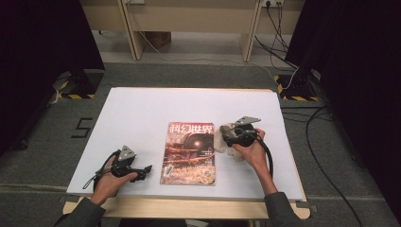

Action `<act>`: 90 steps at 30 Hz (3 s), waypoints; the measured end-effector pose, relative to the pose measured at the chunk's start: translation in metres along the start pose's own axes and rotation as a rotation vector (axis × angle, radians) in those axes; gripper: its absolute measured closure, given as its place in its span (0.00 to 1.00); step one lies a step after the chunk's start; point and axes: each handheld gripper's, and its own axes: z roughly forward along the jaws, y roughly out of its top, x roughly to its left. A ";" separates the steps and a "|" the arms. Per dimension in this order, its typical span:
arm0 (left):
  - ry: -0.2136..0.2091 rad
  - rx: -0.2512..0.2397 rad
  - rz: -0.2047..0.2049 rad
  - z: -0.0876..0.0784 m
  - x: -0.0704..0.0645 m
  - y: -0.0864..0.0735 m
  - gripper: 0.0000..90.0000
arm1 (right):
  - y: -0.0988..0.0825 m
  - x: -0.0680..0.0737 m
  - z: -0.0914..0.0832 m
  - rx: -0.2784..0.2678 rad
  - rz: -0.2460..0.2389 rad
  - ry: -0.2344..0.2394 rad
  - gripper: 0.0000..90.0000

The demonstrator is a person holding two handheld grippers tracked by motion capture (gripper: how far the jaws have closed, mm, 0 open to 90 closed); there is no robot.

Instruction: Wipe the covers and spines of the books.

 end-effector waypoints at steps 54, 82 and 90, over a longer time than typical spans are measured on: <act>0.001 0.000 0.002 0.000 0.000 0.000 0.15 | 0.003 -0.012 0.015 0.034 0.039 -0.079 0.93; -0.001 0.001 0.002 0.000 0.000 0.000 0.15 | 0.049 0.096 0.006 -0.091 -0.157 0.247 0.93; -0.001 0.000 0.001 0.000 0.000 0.000 0.15 | 0.027 0.115 0.048 0.060 -0.227 0.231 0.93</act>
